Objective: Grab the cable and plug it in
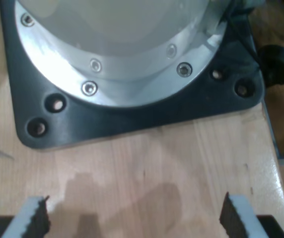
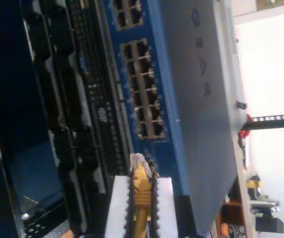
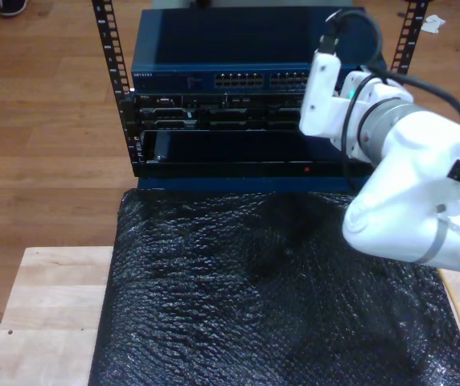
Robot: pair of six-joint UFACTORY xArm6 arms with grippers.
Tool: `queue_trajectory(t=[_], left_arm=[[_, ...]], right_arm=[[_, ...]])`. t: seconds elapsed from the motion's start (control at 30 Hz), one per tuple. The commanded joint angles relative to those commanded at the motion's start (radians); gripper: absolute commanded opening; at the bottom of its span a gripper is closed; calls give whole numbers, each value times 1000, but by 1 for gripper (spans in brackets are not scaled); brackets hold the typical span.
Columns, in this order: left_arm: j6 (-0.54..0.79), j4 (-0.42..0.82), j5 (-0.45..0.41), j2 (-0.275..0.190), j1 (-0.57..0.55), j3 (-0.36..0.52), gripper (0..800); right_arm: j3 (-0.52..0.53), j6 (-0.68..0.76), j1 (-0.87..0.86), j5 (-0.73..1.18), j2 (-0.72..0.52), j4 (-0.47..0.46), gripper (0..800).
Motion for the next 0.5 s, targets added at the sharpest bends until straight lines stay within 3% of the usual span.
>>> queue_trajectory(t=[0.2,0.5], left_arm=[[0,0,0,0,0,0,800],[0,0,0,0,0,0,800]], right_arm=[[-5,-3,12,-140,83,-3,1],[9,-18,29,-146,89,-48,1]])
